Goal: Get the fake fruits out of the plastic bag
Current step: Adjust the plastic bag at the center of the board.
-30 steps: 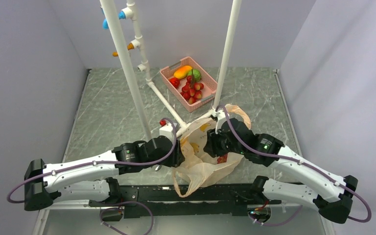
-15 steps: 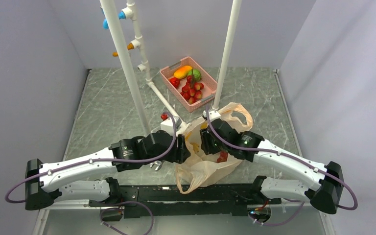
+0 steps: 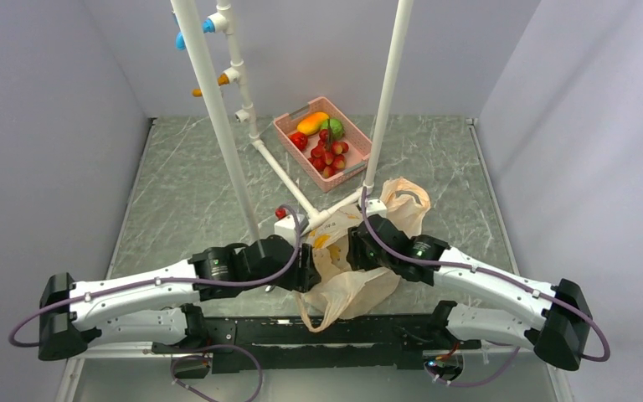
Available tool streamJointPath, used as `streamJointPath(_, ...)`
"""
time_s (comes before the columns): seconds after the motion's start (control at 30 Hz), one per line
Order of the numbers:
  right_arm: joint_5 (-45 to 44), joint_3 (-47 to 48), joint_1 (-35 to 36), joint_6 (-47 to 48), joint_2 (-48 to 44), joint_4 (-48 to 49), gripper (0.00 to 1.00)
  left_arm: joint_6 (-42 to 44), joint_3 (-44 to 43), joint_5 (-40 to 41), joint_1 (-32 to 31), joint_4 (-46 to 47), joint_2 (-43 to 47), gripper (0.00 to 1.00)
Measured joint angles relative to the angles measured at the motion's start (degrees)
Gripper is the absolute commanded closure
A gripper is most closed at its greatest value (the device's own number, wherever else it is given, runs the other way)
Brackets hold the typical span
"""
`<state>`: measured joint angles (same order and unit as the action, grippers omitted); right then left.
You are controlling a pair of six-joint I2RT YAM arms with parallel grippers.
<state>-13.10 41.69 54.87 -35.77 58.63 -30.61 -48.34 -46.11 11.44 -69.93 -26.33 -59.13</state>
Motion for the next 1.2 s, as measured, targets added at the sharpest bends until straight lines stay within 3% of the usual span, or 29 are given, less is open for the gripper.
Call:
streamJointPath(0.1, 0.09, -0.63, -0.94, -0.59, 0.85, -0.02, 0.53, -0.74, 1.53, -0.28, -0.37, 0.20, 3.85, 0.19)
streamJointPath(0.23, 4.57, -2.10, -2.05, 0.02, 1.86, 0.76, 0.46, -1.09, 2.12, -0.13, -0.44, 0.15, 9.99, 0.07)
streamJointPath(0.33, 10.80, -2.40, -2.08, 1.16, 2.56, 1.46, 0.39, -1.14, 2.12, 0.31, -0.46, 0.07, 14.25, 0.03)
streamJointPath(0.47, 20.33, -2.47, -2.08, 2.12, 2.45, 2.97, 0.38, -1.99, 3.06, 0.46, -0.44, -0.07, 16.02, 0.00)
streamJointPath(0.57, 29.46, -2.47, -2.08, 1.86, 2.38, 4.52, 0.35, -2.69, 5.92, -0.17, -0.46, 0.52, 14.86, 0.01)
streamJointPath(0.7, 34.64, -2.47, -2.08, 1.25, 0.79, 5.38, 0.32, -3.65, 9.27, -1.68, -0.46, 0.85, 11.39, 0.02)
streamJointPath(0.73, 34.38, -2.45, -2.05, 1.25, 0.02, 5.14, 0.32, -3.72, 9.81, -2.10, -0.46, 1.07, 10.71, 0.05)
streamJointPath(0.8, 32.65, -2.34, -2.08, 1.22, -1.38, 4.07, 0.32, -3.91, 10.32, -3.26, -0.50, 2.21, 9.70, 0.21)
streamJointPath(0.9, 30.03, -2.60, -2.08, 0.31, -2.16, 3.32, 0.33, -3.85, 10.32, -4.96, -0.74, 5.11, 8.70, 0.57)
streamJointPath(0.97, 28.55, -4.26, -2.08, -0.94, -2.84, 4.15, 0.33, -3.63, 10.32, -5.84, -0.92, 6.54, 8.02, 0.87)
streamJointPath(1.0, 27.91, -5.44, -2.08, -1.49, -3.37, 4.26, 0.33, -3.87, 10.29, -5.97, -0.98, 6.82, 7.78, 0.96)
streamJointPath(1.03, 26.56, -6.88, -2.08, -1.99, -4.04, 4.13, 0.33, -3.43, 10.29, -6.08, -1.05, 6.80, 7.50, 1.00)
streamJointPath(1.2, 19.04, -8.87, -2.05, -3.10, -7.65, 1.33, 0.32, -2.78, 10.29, -6.08, -1.05, 4.50, 7.39, 1.00)
